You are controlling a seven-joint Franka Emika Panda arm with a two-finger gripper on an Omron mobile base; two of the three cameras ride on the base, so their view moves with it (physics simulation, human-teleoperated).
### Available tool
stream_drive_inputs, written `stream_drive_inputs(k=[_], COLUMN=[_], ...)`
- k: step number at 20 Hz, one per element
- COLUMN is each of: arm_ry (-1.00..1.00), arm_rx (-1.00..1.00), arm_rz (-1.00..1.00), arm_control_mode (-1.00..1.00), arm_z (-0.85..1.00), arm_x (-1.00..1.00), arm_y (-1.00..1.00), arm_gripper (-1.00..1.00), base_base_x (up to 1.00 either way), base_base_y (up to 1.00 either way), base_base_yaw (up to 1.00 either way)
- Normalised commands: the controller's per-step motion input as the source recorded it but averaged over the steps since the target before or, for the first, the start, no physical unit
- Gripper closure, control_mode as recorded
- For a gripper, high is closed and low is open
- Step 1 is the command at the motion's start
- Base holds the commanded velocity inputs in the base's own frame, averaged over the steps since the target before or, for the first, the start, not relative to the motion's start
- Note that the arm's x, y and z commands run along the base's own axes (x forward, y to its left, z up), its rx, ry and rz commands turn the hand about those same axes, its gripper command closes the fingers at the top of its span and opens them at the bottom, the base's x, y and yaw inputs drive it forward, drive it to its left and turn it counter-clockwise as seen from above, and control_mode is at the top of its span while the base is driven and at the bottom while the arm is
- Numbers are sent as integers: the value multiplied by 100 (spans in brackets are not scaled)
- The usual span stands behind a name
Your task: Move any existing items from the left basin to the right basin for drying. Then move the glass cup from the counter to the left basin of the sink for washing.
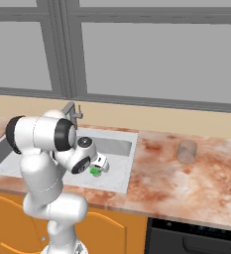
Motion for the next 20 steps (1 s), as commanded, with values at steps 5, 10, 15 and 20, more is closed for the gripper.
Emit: stream_drive_inputs(k=[5,10,15,20], arm_ry=[0,0,4,7], arm_rx=[1,1,2,3], arm_rz=[0,0,0,0], arm_control_mode=[-100,-100,-100,-100], arm_z=[43,60,68,59], arm_x=[-10,0,9,9], arm_y=[-1,-1,0,0], arm_gripper=[-100,-100,-100,-100], base_base_x=[0,0,0,0], base_base_y=[0,0,0,0], base_base_yaw=[0,0,0,0])
